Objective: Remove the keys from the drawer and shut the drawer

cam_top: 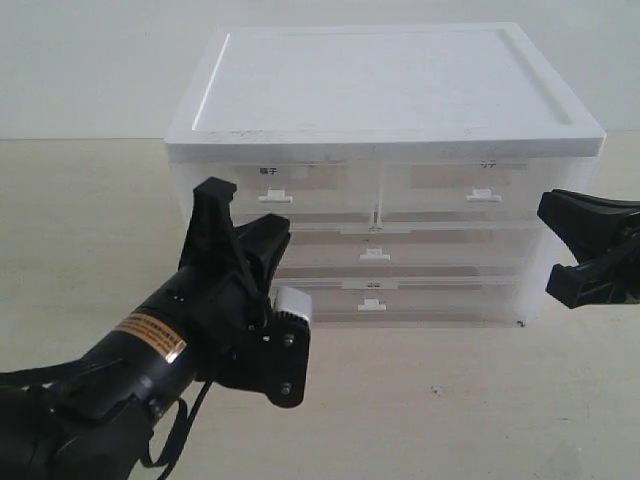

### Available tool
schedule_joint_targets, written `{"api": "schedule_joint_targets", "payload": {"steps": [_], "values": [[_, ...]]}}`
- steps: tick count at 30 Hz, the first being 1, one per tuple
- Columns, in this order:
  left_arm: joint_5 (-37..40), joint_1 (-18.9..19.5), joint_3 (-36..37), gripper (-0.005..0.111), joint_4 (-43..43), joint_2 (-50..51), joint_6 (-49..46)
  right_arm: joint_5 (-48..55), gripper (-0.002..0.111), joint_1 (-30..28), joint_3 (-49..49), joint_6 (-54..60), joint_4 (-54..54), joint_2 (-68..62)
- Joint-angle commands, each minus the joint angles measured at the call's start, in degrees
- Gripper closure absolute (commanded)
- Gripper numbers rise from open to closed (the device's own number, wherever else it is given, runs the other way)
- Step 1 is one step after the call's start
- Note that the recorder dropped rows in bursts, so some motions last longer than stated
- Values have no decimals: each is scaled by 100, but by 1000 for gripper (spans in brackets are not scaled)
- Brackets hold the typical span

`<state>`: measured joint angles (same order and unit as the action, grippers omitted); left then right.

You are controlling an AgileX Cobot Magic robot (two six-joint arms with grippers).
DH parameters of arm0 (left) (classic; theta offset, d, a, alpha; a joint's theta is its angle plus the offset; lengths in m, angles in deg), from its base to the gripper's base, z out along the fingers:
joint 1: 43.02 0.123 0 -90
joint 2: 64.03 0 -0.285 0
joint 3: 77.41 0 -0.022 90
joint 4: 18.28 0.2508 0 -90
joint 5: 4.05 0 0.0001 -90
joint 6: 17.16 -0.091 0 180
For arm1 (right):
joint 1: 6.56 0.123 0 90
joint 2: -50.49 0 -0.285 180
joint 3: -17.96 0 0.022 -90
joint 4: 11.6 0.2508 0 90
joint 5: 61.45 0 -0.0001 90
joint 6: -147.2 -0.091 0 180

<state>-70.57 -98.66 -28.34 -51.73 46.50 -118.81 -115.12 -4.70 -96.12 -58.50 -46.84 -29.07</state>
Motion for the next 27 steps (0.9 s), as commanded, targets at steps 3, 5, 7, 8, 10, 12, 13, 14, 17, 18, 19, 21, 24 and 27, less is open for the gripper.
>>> {"api": "schedule_joint_targets", "payload": {"steps": [3,5,7,8,10,12,13,14,17,18,19,21,24,27], "values": [[57,-213,362,102,-254,-459,-13,-4,108,-1,-27,12,-8,-24],[46,-214,387,102,-118,-597,-1,-4,108,-1,-27,12,-8,-24],[34,-159,373,102,278,-654,170,-4,108,-1,-27,12,-8,-24],[75,-88,327,100,509,-667,311,-4,108,-1,-27,12,-8,-24],[204,24,198,90,672,-667,548,-4,108,-1,-27,12,-18,-24],[439,117,76,74,633,-667,574,8,108,-1,-27,12,-18,-24],[551,165,44,68,599,-667,574,8,108,-1,-27,12,-18,-24],[629,225,-12,62,565,-667,574,8,108,-1,-27,12,-18,-24],[704,449,-102,64,562,-602,550,8,108,-1,-27,12,-18,-24],[720,519,-126,67,563,-590,549,8,108,-1,-27,12,-18,-24],[749,558,-126,70,592,-580,549,8,108,-1,-27,12,-18,-24],[934,649,-126,79,749,-557,429,7,108,-1,-27,12,-2,-24],[1053,647,-126,82,950,-543,348,-4,108,-1,-27,12,-6,-24],[964,647,-126,77,1098,-529,348,-4,108,-1,-27,12,-6,-24]]}}
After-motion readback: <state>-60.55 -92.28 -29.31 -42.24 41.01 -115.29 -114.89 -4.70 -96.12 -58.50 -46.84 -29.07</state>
